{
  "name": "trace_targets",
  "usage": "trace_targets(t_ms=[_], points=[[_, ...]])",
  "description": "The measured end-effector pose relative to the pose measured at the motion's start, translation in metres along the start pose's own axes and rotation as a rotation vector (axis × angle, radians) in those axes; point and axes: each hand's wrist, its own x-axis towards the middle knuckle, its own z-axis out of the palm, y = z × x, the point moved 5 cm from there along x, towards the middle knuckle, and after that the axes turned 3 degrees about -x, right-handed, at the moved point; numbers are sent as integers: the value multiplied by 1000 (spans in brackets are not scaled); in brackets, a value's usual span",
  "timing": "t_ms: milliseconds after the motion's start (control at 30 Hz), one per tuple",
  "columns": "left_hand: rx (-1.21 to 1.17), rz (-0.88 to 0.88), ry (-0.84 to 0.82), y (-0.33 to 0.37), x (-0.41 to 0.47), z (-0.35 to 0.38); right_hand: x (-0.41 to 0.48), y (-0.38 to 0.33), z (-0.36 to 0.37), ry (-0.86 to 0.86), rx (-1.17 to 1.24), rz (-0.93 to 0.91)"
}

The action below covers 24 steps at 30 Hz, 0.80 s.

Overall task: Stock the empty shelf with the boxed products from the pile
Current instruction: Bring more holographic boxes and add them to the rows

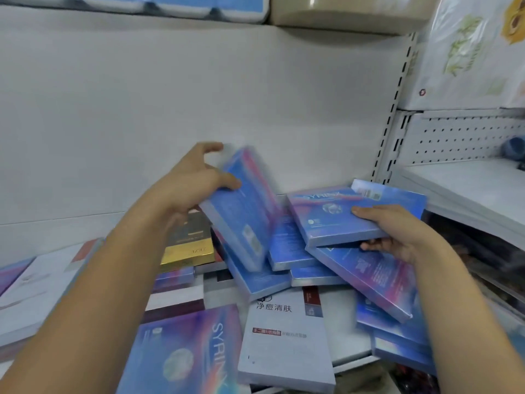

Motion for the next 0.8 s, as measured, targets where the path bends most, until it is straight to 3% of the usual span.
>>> trace_targets(t_ms=[100, 167, 333, 433, 567, 700, 800], points=[[156, 133, 100, 27, -11, -20, 0, 5, 0, 25, 70, 7], [345, 206, 70, 36, -22, -9, 1, 5, -1, 36, 117, 3], [602, 243, -297, 1, -45, 78, -2, 7, 0, 47, 153, -19], [639, 214, -379, -26, -41, 95, -5, 8, -1, 64, 196, -26], [690, 261, -220, -36, -11, 69, -7, 12, -3, 101, 237, -27], [739, 105, -194, -49, 6, 51, -12, 14, -3, 133, 278, -36], [604, 22, -259, -59, 10, 47, -16, 12, -3, 146, 312, -41]])
